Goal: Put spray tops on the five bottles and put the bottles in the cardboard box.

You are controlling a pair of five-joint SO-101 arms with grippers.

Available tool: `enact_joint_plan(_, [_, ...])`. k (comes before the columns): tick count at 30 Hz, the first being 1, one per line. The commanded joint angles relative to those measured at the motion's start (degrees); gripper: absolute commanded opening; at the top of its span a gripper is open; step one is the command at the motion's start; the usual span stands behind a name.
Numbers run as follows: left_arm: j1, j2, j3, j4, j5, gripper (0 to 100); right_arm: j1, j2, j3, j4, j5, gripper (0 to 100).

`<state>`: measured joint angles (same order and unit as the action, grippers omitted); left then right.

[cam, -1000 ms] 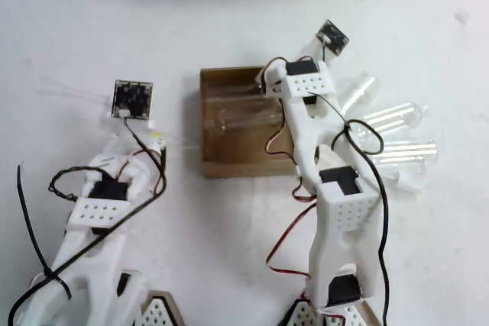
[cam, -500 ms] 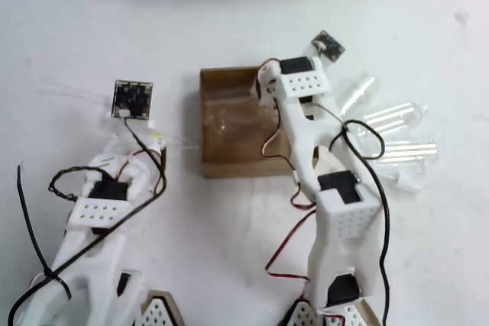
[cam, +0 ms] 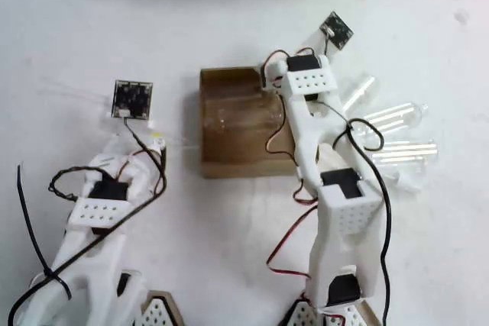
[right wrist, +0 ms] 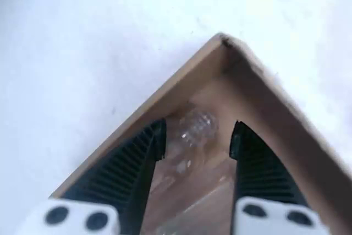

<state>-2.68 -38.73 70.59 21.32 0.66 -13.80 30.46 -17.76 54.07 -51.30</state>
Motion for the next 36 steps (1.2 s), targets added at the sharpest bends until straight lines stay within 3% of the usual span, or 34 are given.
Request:
enact_joint_plan(1, [0.75,-1.01,-0.62,-1.67,0.35,2,0.13,1.98,-4.66,-0.75,-0.53,17.6])
enact_joint_plan(18, [0.75,-0.92,-0.62,-1.67,0.35,2,-1.27,5.67,-5.01,0.84,-0.44,17.1])
enact_joint_plan(24, [0.75,-0.92,-0.62,-1.67,0.35,2,-0.04,5.67,-5.01,0.84,0.18,1.9])
enact_joint_plan(36, [0.75,-0.92,-0.62,-1.67,0.35,2,-0.04,0.75,-8.35,9.71,3.34,3.2])
